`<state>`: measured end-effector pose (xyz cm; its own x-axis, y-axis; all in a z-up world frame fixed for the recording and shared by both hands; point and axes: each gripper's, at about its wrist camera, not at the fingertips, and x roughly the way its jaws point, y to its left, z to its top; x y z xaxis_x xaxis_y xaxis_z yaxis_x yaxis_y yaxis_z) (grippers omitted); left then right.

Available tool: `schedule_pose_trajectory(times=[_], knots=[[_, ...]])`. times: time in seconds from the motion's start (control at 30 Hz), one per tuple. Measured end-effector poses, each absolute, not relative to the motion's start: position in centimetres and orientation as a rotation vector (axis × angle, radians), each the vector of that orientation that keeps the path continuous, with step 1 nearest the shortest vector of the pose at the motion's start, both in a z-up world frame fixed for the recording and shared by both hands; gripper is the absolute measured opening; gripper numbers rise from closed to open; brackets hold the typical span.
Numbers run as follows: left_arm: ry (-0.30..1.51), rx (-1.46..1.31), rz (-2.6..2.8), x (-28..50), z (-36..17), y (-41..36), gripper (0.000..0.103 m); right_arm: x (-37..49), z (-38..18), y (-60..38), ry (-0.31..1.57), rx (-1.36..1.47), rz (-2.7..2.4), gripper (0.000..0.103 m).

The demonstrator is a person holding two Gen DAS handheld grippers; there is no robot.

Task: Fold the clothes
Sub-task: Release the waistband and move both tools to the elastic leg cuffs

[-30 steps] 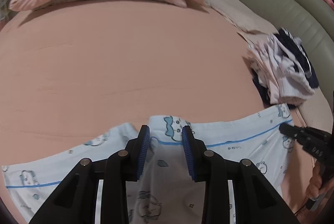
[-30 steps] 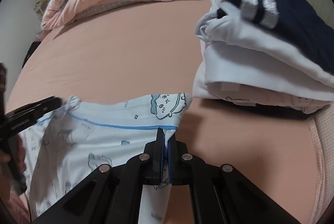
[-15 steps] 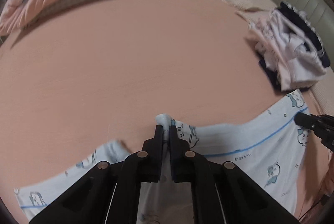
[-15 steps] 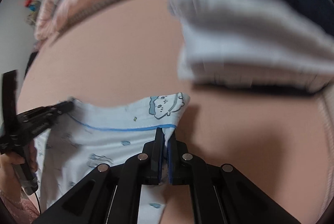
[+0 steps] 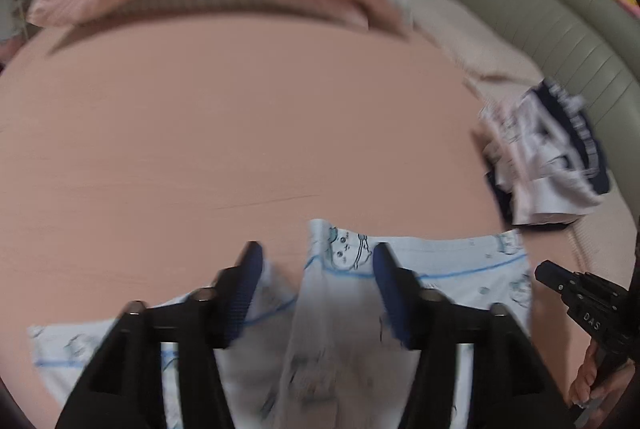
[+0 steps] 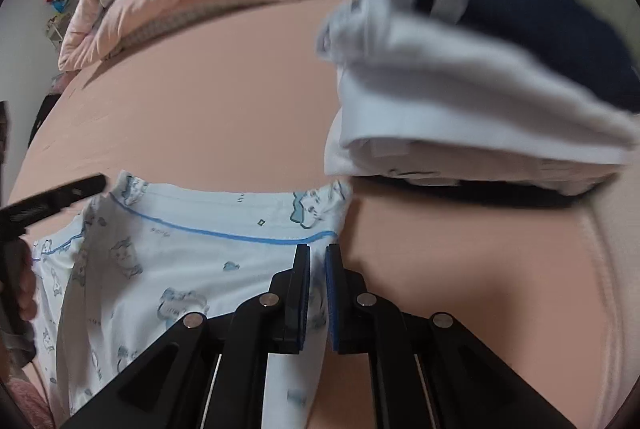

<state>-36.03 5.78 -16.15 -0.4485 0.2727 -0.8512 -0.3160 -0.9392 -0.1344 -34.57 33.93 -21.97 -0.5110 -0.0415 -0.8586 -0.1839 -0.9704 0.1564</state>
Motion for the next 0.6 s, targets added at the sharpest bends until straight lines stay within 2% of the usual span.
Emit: schedule_pose_trajectory(times=[0.13, 0.2, 0.3, 0.37, 0.43, 0.6], knots=[[0.059, -1.324, 2.459, -31.4, -13.0, 3.1, 0.055, -31.3, -21.3, 30.5, 0.324, -1.545, 2.689, 0.006], [0.11, -1.331, 2.44, -27.9, -13.3, 2.4, 0.053, -29.6, -21.6, 28.0, 0.308, -1.605, 2.719, 0.006], [0.167, -1.395, 2.396, -22.8, -15.3, 2.6, 0.043, -27.0, -22.0, 24.2, 0.284, -1.697, 2.761, 0.006], [0.164, -1.453, 2.385, -20.3, -17.0, 1.8, 0.032, -25.3, -22.3, 21.7, 0.267, -1.759, 2.788, 0.006], [0.156, -1.514, 2.372, -18.6, -18.3, 1.0, 0.026, -23.7, -22.8, 19.5, 0.235, -1.82, 2.8, 0.006], [0.141, -1.537, 2.378, -14.5, -19.4, -0.5, 0.024, -20.9, -25.2, 16.7, 0.081, -1.94, 2.721, 0.006]])
